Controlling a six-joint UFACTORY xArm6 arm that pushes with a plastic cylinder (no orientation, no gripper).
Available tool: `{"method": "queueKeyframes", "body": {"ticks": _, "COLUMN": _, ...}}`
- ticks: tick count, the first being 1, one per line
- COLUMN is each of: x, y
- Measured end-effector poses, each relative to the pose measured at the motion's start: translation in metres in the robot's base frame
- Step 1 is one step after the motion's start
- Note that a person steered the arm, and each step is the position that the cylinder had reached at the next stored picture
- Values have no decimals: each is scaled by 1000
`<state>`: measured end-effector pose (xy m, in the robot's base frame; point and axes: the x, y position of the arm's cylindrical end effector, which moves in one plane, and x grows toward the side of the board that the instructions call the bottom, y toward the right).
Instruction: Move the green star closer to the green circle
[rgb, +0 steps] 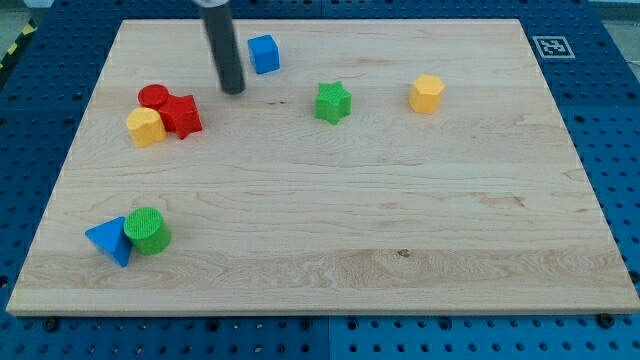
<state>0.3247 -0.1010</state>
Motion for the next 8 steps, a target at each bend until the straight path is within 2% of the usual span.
{"method": "queueKeyframes", "body": {"ticks": 2, "x": -9, "y": 91}}
{"method": "queueKeyframes", "body": {"ticks": 5, "x": 65, "y": 150}}
{"method": "queueKeyframes", "body": {"ticks": 6, "x": 82, "y": 148}}
{"method": "queueKeyframes", "body": {"ticks": 8, "x": 87, "y": 114}}
